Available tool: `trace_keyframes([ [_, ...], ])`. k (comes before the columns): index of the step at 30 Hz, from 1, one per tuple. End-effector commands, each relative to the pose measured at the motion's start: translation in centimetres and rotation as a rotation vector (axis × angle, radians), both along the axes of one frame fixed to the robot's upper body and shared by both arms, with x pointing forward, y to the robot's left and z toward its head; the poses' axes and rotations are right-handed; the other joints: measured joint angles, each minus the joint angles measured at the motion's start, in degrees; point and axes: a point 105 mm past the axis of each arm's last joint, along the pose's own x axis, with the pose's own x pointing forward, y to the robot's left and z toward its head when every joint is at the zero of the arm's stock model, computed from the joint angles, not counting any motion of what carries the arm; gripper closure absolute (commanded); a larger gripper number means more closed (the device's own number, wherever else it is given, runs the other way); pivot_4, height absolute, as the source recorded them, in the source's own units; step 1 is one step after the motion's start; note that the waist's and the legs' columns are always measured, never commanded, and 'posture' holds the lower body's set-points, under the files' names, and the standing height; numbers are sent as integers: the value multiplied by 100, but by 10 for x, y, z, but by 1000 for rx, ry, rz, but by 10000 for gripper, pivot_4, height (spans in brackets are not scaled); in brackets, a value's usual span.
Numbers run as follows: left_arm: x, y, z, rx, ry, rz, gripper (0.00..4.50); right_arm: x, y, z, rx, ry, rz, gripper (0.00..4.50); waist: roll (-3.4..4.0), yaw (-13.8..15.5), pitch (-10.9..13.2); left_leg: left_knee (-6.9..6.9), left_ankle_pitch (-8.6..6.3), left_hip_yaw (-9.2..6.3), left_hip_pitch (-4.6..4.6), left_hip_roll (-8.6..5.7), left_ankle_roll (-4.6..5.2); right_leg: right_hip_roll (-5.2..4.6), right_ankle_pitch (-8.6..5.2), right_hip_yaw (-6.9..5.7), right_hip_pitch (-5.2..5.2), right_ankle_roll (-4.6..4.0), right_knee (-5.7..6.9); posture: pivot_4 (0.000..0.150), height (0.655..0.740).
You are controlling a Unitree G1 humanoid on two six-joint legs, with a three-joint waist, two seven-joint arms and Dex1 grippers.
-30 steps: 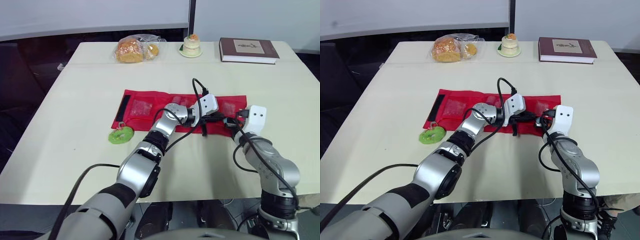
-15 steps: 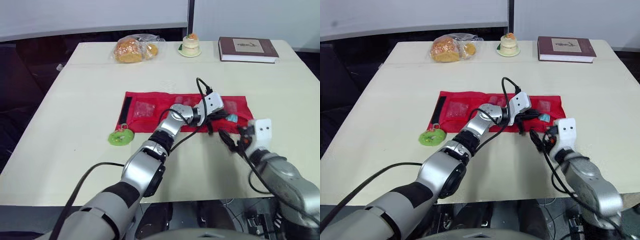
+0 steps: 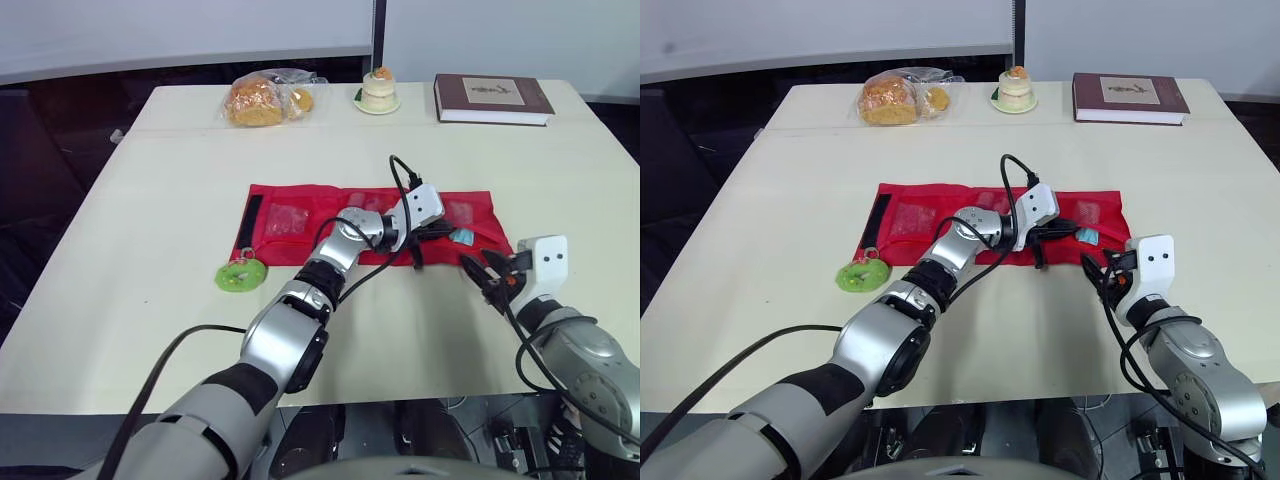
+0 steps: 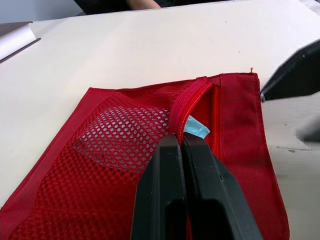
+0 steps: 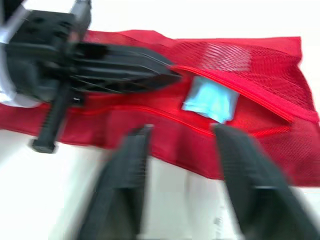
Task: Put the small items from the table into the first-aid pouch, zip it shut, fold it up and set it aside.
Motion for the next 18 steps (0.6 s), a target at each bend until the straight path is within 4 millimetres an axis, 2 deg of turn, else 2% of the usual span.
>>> trace_keyframes([
  [1,0,-5,17,-38,-51,-17,45000,8,4,8,-16,-46,15,43389,0,-5,0,0,0,0,0,0,0,0,0,0,-1,0,0,1500,7289],
  [8,-3,-8,17,-40,-50,-33,45000,41,3,-10,-8,-11,-31,43389,1,6,0,-1,1,1,0,0,-1,0,0,1,-1,0,1,1500,7289],
  [11,-6,-11,15,-37,-48,-45,45000,58,-4,-15,-14,-18,-83,43389,1,-5,0,0,1,1,-2,-1,-2,-1,0,1,-2,0,0,1500,7289],
  [14,-9,-12,13,-35,-43,-53,45000,72,-6,-5,-3,-113,-113,43389,2,-13,-1,-1,1,3,-2,0,-2,1,0,3,-4,-1,0,1500,7289],
  [18,-9,-12,11,-35,-36,-51,45000,72,-2,0,4,-182,-94,43389,2,-18,-1,-3,1,4,-1,-1,-2,0,0,5,-6,0,2,1500,7289],
])
